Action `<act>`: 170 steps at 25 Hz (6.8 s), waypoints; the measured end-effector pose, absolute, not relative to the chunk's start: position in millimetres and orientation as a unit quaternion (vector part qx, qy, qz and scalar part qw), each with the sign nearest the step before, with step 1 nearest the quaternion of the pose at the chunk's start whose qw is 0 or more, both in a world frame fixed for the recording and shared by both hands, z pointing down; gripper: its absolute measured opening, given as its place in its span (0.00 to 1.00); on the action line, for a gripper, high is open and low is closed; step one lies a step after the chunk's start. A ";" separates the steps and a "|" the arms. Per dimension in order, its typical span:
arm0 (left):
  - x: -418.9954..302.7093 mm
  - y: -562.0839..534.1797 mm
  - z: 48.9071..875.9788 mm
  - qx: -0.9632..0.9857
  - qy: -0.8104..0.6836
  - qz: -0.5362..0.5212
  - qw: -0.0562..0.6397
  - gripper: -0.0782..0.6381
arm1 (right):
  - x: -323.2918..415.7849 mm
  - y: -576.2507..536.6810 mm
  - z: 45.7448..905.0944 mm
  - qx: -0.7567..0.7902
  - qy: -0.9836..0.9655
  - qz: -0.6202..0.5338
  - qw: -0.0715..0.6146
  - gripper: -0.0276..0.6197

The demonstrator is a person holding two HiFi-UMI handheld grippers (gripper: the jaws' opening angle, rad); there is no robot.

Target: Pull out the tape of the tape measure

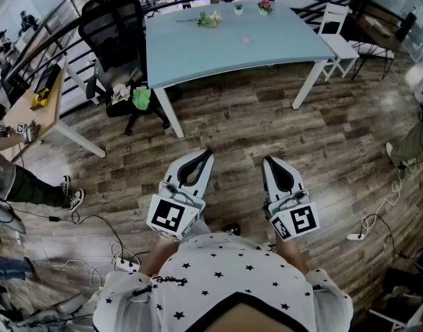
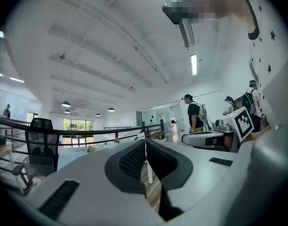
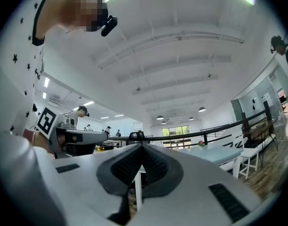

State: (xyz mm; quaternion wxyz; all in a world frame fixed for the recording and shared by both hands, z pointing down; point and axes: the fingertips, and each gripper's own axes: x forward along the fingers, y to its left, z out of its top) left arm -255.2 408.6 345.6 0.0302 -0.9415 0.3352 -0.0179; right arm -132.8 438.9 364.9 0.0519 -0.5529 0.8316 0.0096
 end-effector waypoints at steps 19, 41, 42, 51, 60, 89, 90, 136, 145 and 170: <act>-249.6 416.8 361.0 -0.947 0.320 -0.019 -0.016 0.15 | -108.1 456.9 376.7 -0.590 0.804 0.000 0.068 0.04; -128.7 263.8 363.6 -0.984 0.177 0.002 -0.022 0.15 | -12.5 337.7 364.4 -0.662 0.748 0.022 0.036 0.07; -129.0 252.3 363.4 -0.984 0.178 0.003 -0.025 0.15 | -13.0 325.9 362.8 -0.659 0.751 0.023 0.036 0.08; -139.3 167.6 365.4 -0.982 0.185 0.004 -0.031 0.15 | -22.7 238.3 352.5 -0.647 0.762 0.029 0.033 0.09; -142.5 101.4 367.2 -0.985 0.167 0.013 -0.045 0.15 | -26.0 174.1 352.1 -0.659 0.752 0.021 0.017 0.09; -156.7 -63.1 395.3 -0.945 0.318 -0.031 -0.064 0.15 | 7.9 -54.2 380.3 -0.535 0.844 -0.015 0.035 0.15; -150.0 -71.0 397.6 -0.943 0.324 -0.032 -0.068 0.16 | 15.1 -63.9 383.7 -0.531 0.846 -0.021 0.033 0.15; -53.1 -245.1 431.8 -0.819 0.553 -0.045 -0.146 0.16 | 65.8 -310.6 606.5 -0.210 0.937 -0.058 -0.274 0.44; -73.8 -264.4 441.9 -0.807 0.568 -0.046 -0.157 0.16 | 52.2 -336.1 655.2 -0.194 0.920 -0.079 -0.330 0.45; -90.6 -262.0 446.5 -0.811 0.558 -0.042 -0.169 0.16 | 50.5 -331.7 630.1 -0.222 0.920 -0.053 -0.320 0.37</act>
